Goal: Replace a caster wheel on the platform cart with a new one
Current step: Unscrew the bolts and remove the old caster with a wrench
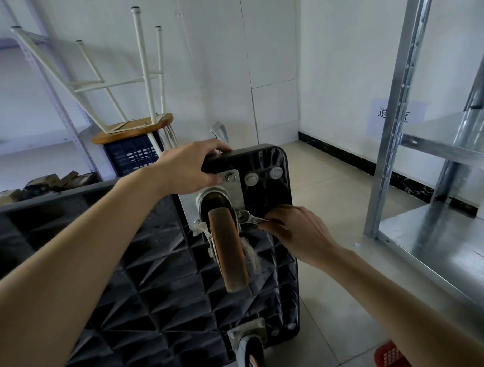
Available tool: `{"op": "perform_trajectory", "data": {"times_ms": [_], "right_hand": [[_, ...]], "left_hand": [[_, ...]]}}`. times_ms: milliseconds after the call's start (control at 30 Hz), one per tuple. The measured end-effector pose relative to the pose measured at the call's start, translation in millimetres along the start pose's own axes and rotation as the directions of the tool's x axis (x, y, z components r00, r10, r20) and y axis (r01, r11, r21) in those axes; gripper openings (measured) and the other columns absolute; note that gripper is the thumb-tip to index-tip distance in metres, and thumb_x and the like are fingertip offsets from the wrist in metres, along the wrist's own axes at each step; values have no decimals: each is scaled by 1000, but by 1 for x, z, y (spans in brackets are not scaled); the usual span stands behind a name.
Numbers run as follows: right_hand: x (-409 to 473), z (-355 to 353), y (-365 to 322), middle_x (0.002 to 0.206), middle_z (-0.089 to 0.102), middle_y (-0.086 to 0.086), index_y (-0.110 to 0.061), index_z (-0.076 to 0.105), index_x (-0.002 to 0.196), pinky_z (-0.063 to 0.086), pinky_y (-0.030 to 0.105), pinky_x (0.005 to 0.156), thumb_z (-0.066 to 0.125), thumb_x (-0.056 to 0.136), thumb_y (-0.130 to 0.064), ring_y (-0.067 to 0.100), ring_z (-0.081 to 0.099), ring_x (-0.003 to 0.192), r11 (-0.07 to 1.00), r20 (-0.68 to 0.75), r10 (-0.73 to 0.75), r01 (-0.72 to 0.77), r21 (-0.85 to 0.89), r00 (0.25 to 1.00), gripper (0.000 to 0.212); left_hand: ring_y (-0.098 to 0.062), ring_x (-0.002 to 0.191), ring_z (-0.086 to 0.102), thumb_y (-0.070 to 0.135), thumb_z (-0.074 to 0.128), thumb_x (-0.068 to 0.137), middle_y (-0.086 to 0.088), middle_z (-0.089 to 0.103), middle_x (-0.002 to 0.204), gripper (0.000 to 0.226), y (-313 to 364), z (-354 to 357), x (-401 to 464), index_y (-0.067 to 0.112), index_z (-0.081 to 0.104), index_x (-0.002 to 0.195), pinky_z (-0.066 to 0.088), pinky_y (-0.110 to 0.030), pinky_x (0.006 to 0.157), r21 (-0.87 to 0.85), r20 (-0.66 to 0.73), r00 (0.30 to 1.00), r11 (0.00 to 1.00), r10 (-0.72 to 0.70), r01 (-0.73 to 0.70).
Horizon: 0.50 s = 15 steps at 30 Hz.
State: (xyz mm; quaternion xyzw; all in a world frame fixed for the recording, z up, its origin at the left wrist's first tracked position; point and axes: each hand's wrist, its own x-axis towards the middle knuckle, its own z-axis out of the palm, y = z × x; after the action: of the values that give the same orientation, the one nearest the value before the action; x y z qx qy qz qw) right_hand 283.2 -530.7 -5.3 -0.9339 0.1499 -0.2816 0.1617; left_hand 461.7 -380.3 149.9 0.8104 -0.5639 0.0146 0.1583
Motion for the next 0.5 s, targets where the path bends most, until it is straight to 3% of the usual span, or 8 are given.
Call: {"op": "perform_trajectory", "data": {"times_ms": [133,233,400,500], "right_hand": [[2,0,1,86,59,-11,-31,63,106,29,27,54,44,103,-50,16,54,72,999,81,-9,13,-53,997,26],[5,-2,5,83,63,-6,-32,59,108,36,31,56,42,103,-51,18,59,71,997,131,-40,48,-56,991,26],[6,-9,3,90,65,-5,-31,63,111,44,34,59,47,104,-44,18,61,76,995,184,-99,98,17,978,22],[13,-32,-3,99,70,-7,-35,63,114,43,32,67,45,103,-49,19,67,88,988,210,-112,132,-83,971,26]], "left_hand": [[8,85,57,29,75,87,31,60,102,53,2,0,-1,44,49,131,45,-33,81,29,-6,1000,1000,-7,7],[3,89,60,30,75,87,28,63,106,52,1,0,-1,44,49,130,45,-33,82,33,-4,1000,999,0,0],[-6,96,64,30,76,87,26,65,108,53,-2,0,0,44,49,131,46,-35,86,15,3,1000,1000,-2,2],[-1,88,63,27,76,87,23,66,108,53,-2,1,1,43,50,130,46,-31,78,2,10,1000,1000,7,-7]]}}
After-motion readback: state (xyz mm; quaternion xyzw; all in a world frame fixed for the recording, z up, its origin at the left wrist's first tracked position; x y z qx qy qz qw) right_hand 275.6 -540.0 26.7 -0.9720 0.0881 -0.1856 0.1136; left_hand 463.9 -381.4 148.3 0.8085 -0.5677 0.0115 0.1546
